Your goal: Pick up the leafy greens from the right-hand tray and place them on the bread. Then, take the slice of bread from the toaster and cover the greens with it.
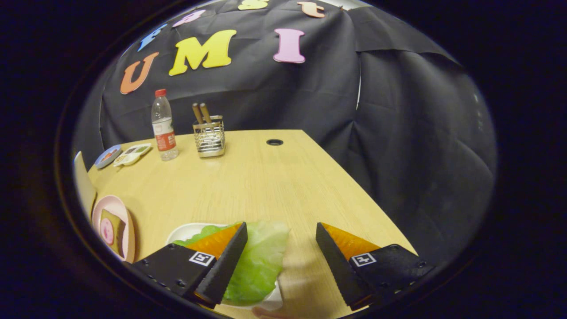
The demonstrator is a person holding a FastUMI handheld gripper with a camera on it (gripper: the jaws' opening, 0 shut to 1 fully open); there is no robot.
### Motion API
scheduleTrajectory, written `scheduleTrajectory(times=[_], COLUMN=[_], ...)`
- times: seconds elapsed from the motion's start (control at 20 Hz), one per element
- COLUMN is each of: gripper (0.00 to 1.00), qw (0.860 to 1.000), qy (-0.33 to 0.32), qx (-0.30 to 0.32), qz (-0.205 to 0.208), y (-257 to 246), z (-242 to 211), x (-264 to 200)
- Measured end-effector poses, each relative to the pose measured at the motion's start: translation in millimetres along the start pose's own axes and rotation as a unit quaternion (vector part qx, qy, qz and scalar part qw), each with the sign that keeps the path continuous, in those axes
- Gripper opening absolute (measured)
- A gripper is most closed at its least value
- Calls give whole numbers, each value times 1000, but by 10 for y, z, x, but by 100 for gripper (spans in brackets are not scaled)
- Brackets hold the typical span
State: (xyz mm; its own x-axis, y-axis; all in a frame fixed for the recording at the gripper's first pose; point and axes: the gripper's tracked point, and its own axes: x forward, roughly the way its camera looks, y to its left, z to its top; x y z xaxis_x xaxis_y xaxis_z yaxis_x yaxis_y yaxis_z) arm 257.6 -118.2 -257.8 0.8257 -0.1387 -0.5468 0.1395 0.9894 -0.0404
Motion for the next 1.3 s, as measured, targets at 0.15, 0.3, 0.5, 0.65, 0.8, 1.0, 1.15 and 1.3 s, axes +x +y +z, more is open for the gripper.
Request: scheduleTrajectory(times=[0.15, 0.3, 0.5, 0.65, 0.8, 1.0, 1.15, 1.3], gripper=[95, 80, 29, 7, 0, 0, 0, 0], qw=[1000, 1000, 1000, 1000, 999, 996, 992, 987], qy=[16, 16, 6, -15, -40, -87, -118, -151], qx=[10, 9, 2, -6, -5, -21, -35, -47], qz=[16, 19, 4, -1, -6, -23, -28, -23], y=[37, 104, 86, 84, 40, -4, 109, 338], z=[-82, -81, -20, 110, 262, 555, 760, 905], x=[38, 88, 43, -96, -304, -697, -1056, -1426])
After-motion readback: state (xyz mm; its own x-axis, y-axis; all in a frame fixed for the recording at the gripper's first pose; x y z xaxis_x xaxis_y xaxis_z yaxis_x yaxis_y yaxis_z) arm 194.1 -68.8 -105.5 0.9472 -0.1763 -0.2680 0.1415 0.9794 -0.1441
